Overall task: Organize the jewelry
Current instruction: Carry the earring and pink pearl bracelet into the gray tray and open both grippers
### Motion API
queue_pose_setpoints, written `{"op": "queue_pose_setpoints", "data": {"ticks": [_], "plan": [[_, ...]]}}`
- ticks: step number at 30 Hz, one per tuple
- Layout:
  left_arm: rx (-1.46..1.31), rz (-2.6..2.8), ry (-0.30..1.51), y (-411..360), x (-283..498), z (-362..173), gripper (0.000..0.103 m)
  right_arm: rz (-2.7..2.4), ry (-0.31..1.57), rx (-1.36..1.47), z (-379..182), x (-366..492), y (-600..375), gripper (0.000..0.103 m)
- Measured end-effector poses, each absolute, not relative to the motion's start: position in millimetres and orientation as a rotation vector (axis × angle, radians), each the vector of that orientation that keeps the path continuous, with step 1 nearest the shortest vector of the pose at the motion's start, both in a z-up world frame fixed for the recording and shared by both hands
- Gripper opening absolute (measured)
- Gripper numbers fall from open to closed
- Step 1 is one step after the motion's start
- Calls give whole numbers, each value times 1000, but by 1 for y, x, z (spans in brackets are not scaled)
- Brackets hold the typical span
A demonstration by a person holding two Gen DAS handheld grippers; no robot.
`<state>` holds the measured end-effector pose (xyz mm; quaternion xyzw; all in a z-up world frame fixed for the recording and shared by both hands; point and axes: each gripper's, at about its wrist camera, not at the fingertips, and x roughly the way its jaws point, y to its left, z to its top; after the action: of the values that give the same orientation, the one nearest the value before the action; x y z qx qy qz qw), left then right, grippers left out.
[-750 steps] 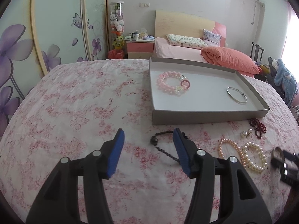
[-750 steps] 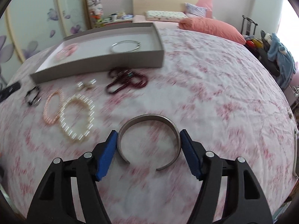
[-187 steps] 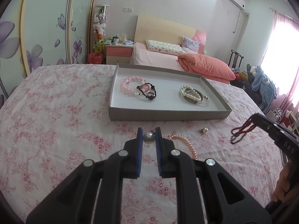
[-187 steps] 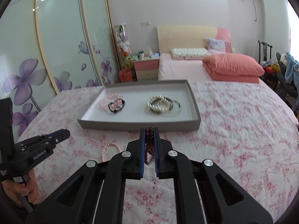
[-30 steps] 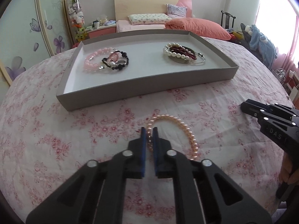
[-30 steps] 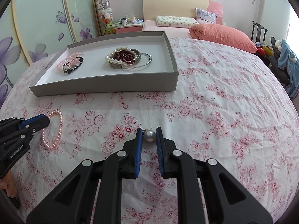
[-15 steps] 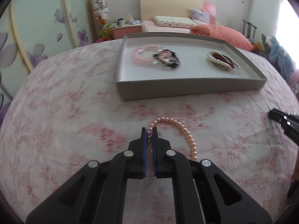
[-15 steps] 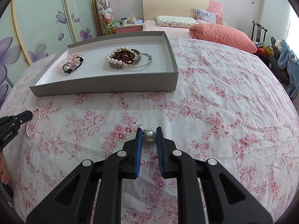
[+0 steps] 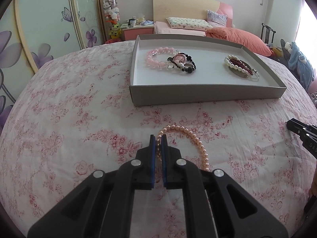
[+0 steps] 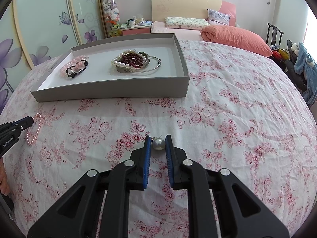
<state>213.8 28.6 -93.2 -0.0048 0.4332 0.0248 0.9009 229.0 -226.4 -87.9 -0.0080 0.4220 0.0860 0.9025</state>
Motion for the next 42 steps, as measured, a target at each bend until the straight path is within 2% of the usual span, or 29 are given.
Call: {"op": "queue_pose_setpoints", "data": {"ticks": [20, 25, 42], "plan": [[-17, 49, 896, 29, 215, -94, 7, 166, 871, -44, -88, 229, -223, 15], [-49, 44, 889, 34, 213, -93, 6, 180, 861, 33, -85, 229, -227, 14], [-128, -43, 571, 21, 168, 1, 6, 297, 521, 79, 9, 199, -203, 14]]}}
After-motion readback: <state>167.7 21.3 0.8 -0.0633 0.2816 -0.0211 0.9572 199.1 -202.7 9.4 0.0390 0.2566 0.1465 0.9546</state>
